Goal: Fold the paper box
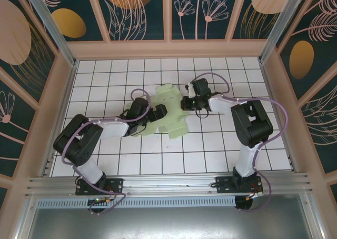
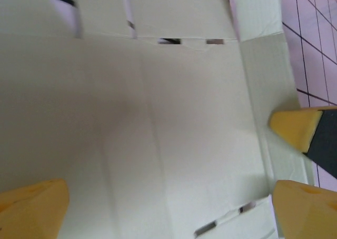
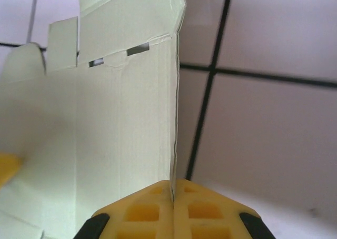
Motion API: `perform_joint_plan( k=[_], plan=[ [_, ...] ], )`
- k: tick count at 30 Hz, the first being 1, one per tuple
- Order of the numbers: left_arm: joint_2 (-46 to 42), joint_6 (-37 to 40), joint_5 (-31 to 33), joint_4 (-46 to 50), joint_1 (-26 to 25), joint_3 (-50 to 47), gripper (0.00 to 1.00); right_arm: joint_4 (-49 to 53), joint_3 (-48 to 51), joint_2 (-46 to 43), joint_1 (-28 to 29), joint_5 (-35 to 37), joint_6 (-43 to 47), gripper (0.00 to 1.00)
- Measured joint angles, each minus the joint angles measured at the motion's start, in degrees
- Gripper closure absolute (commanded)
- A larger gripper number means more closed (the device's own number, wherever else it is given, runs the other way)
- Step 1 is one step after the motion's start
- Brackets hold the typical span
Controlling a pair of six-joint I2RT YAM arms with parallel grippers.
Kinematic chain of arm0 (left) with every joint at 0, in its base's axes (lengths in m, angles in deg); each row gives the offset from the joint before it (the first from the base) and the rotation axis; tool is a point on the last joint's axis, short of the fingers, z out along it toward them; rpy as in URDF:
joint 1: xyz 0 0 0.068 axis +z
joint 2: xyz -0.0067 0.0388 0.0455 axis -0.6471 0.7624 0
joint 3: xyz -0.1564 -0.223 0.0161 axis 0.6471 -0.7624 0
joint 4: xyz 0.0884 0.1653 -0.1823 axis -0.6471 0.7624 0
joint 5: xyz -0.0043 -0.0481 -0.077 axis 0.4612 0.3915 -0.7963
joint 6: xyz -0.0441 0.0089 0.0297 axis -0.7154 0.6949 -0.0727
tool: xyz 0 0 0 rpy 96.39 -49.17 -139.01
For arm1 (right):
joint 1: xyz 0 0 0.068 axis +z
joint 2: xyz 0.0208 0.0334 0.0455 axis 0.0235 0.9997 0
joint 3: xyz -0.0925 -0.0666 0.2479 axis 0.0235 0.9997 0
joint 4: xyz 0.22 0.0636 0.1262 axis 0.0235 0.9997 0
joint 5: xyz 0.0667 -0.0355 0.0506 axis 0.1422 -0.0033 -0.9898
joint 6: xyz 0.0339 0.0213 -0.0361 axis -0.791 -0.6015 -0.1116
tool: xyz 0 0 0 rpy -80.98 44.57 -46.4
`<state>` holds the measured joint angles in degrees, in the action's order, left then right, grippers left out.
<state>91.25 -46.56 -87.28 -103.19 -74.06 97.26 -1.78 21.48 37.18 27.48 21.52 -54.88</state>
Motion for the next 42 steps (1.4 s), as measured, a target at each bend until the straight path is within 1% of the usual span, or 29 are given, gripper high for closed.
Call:
perform_joint_plan(
  k=[4,8,12,15,20,23,27,30,33,36,38,40,42],
  plan=[
    [-4.9,0.4,4.5,3.5,0.6,-0.9,0.01,5.8,-4.7,0.8,1.5,10.3,2.5,1.0],
    [-9.5,0.3,7.0,3.8,3.6,-4.9,0.01,12.4,-10.7,4.0,4.5,22.0,4.2,1.0],
    [-10.3,0.4,8.1,4.3,6.3,-7.6,0.01,19.2,-17.6,9.4,7.9,34.2,5.1,1.0],
    [-10.3,0.4,8.4,4.8,6.8,-8.1,0.01,23.4,-22.2,13.8,9.8,42.1,5.6,1.0],
    [-10.3,0.4,8.6,4.8,6.9,-8.2,0.01,27.1,-25.7,17.2,12.2,51.3,6.3,1.0],
    [-10.3,0.4,8.7,4.7,6.9,-8.3,0.01,28.5,-27.5,18.4,13.5,54.9,7.2,1.0],
    [-10.3,0.5,8.7,4.6,7.1,-8.7,0.01,28.7,-28.0,18.8,14.1,55.8,7.4,1.0],
    [-10.3,0.7,8.6,4.4,7.1,-8.8,0.01,27.8,-27.0,18.1,13.5,53.5,7.3,1.0],
    [-10.3,0.7,8.5,4.1,7.1,-8.8,0.01,26.2,-24.5,15.9,11.7,47.1,6.9,1.0],
    [-10.2,0.9,8.1,3.9,7.1,-8.8,0.01,24.6,-22.6,13.2,8.7,39.2,6.1,1.0],
    [-10.0,0.9,7.7,3.9,7.1,-8.8,0.01,23.9,-22.3,12.2,7.0,35.6,5.6,1.0],
    [-9.8,0.9,7.7,3.9,7.1,-8.8,0.01,23.5,-22.3,12.0,6.4,35.4,5.4,1.0],
    [-9.8,1.0,7.7,3.9,7.1,-8.8,0.01,24.0,-22.5,12.2,7.1,37.7,5.5,1.0]
  ],
)
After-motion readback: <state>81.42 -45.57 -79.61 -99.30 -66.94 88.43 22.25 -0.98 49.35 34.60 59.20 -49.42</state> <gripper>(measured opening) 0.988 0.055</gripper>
